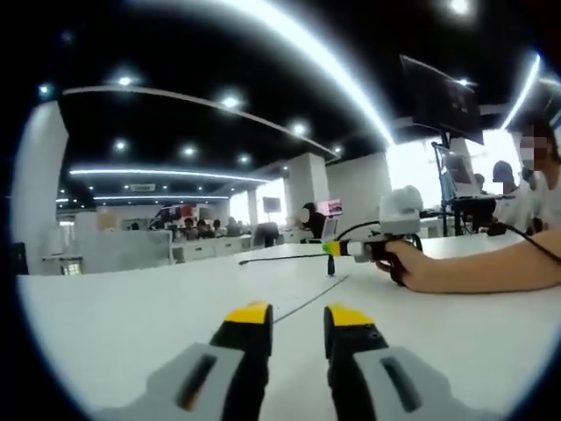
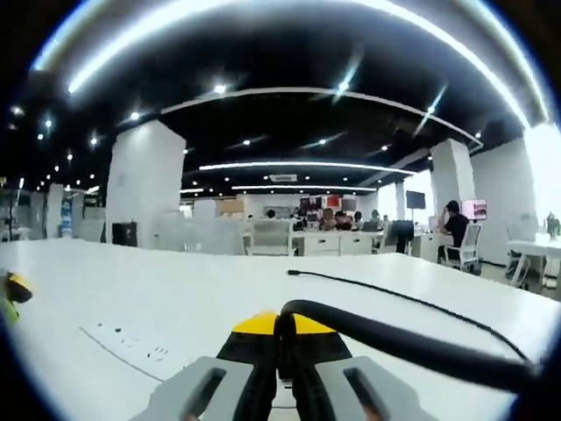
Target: Locate the USB plug end of the data cable currently connected to the USB port on the desk. Grip the plug, withdraw it from the port, and place it onto the desktop.
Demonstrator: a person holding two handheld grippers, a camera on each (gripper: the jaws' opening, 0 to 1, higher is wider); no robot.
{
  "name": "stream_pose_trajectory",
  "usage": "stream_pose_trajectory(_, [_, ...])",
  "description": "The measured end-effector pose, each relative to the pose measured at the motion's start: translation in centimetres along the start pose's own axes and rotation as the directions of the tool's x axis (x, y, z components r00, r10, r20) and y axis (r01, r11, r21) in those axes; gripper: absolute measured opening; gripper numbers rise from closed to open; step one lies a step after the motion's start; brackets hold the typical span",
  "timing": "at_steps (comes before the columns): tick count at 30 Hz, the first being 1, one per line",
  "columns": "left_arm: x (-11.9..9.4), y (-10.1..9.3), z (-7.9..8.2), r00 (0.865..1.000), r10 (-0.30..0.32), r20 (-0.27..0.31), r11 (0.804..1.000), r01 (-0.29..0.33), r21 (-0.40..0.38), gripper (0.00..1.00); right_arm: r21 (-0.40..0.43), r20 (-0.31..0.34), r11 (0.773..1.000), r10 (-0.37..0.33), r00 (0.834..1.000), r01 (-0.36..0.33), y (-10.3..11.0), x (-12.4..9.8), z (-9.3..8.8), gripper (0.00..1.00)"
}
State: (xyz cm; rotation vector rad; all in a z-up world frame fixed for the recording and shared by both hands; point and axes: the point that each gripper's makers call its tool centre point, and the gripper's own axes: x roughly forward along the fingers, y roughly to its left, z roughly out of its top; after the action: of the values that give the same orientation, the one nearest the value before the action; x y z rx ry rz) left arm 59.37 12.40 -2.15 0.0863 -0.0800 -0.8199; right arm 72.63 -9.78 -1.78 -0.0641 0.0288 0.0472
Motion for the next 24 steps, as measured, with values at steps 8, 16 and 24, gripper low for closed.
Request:
stream_pose_trajectory(8, [-0.8, 1.7, 2.3, 0.991, 0.045, 0.125, 0.993, -0.031, -0.114, 0.24, 0.211, 0.035, 0.978, -0.006, 0.999, -0.002, -1.3, -0.9, -0.2, 0.06])
stream_pose_trajectory(16, [-1.6, 2.7, 3.7, 0.977, 0.073, 0.201, 0.982, -0.035, -0.187, 0.24, 0.005, -0.004, 1.000, 0.001, 1.000, -0.001, 0.1, -0.5, 0.0, 0.06])
stream_pose_trajectory(24, [-1.8, 2.3, 4.5, 0.970, 0.059, 0.236, 0.984, -0.016, -0.180, 0.23, 0.192, 0.213, 0.981, -0.010, 0.977, -0.032, -1.8, -0.9, 3.8, 0.06])
